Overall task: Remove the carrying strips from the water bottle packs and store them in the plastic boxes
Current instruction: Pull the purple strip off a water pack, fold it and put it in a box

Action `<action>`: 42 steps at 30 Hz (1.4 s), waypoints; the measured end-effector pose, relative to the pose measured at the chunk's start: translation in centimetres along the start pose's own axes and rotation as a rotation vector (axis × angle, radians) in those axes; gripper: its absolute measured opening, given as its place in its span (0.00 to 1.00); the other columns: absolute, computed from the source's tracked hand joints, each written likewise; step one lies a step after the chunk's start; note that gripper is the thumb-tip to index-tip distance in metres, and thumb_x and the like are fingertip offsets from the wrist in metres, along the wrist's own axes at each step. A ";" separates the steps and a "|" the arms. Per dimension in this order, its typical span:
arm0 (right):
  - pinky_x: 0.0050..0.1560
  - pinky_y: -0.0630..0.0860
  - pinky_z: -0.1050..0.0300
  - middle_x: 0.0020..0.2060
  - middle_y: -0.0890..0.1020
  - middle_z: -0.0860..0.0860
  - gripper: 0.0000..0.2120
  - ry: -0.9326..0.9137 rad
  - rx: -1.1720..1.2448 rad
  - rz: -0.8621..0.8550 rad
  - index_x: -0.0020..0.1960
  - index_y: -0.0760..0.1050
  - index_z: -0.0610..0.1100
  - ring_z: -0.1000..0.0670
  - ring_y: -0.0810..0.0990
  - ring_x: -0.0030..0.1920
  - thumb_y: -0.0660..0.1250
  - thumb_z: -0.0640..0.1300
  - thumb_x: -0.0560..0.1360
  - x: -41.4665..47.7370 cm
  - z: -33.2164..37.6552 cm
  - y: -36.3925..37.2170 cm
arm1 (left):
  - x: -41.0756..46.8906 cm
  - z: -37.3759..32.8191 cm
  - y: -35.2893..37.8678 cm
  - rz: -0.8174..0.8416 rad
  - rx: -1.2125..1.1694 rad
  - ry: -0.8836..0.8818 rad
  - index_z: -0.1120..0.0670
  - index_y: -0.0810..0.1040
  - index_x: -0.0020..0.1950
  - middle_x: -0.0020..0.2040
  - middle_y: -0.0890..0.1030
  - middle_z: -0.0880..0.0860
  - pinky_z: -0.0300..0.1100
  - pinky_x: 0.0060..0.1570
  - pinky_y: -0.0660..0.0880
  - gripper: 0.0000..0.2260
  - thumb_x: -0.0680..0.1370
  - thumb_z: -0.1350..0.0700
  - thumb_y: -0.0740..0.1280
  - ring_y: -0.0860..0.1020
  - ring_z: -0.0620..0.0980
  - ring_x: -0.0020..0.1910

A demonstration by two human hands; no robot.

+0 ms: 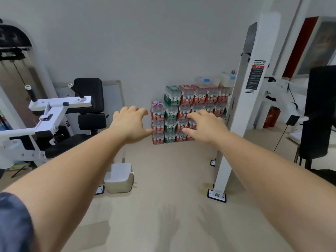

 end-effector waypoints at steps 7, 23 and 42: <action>0.68 0.68 0.37 0.74 0.68 0.47 0.33 -0.023 -0.004 0.006 0.76 0.63 0.55 0.40 0.69 0.72 0.59 0.69 0.77 14.1 -3.5 4.2 | 12.8 2.7 6.3 0.019 0.026 -0.020 0.44 0.67 0.71 0.69 0.73 0.52 0.57 0.65 0.67 0.30 0.72 0.33 0.64 0.68 0.57 0.68; 0.69 0.69 0.37 0.74 0.68 0.47 0.33 -0.070 0.053 0.114 0.76 0.62 0.55 0.40 0.69 0.72 0.59 0.69 0.76 48.5 -8.2 14.3 | 44.3 9.4 20.8 0.102 -0.016 -0.114 0.45 0.67 0.71 0.68 0.73 0.52 0.56 0.64 0.68 0.31 0.72 0.33 0.64 0.69 0.57 0.68; 0.69 0.70 0.37 0.74 0.69 0.48 0.33 0.057 0.091 0.236 0.76 0.63 0.54 0.41 0.68 0.73 0.59 0.69 0.76 88.5 -8.3 27.6 | 82.7 23.3 38.6 0.256 -0.034 0.013 0.46 0.67 0.72 0.67 0.74 0.52 0.55 0.64 0.68 0.32 0.72 0.34 0.64 0.70 0.57 0.67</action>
Point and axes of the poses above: each hand's wrist, its own x-axis towards the middle knuckle, its own y-axis out of the palm, z = x × y, the point moved 4 cm from there along x, towards the middle knuckle
